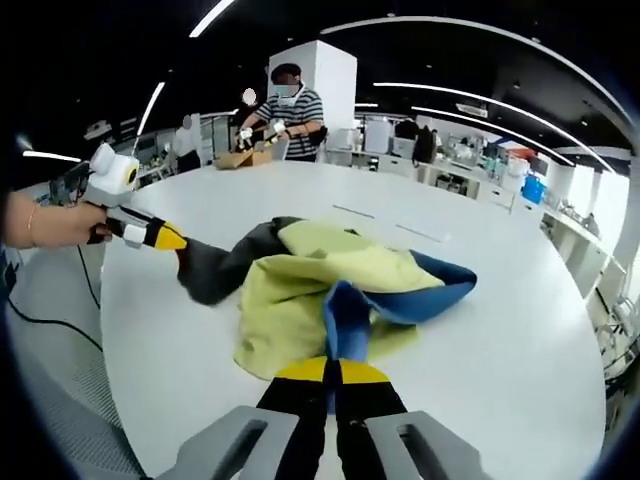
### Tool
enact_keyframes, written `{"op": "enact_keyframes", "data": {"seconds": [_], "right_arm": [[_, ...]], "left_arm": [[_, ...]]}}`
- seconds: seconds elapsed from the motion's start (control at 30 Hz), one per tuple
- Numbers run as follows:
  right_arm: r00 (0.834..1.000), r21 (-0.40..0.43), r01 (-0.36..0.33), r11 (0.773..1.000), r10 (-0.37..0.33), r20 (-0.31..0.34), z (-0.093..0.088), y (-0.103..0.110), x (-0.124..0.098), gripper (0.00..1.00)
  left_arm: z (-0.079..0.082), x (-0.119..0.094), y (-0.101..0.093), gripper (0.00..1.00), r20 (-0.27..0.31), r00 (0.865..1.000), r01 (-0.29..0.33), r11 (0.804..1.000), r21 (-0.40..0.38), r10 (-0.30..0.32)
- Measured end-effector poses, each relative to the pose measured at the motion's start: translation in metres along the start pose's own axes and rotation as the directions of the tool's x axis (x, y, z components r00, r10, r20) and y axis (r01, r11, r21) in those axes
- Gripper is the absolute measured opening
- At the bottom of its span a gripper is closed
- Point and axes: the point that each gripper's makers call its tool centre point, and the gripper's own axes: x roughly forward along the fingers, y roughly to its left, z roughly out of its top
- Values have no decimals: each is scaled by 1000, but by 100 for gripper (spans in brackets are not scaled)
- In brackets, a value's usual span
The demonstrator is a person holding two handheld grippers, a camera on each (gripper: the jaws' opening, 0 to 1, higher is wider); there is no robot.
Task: Fold the garment on the visible template until the final outline fits inside the template.
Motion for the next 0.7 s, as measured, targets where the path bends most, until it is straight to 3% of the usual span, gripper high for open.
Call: {"op": "enact_keyframes", "data": {"seconds": [0.33,0.7], "right_arm": [[999,47,45,998,-46,11,8,-25,-20,0],[997,144,81,986,-80,-15,8,-57,-34,0]], "left_arm": [[0,-27,27,0,-5,997,-77,996,45,77],[-12,-31,64,0,-49,983,-174,983,54,176]]}}
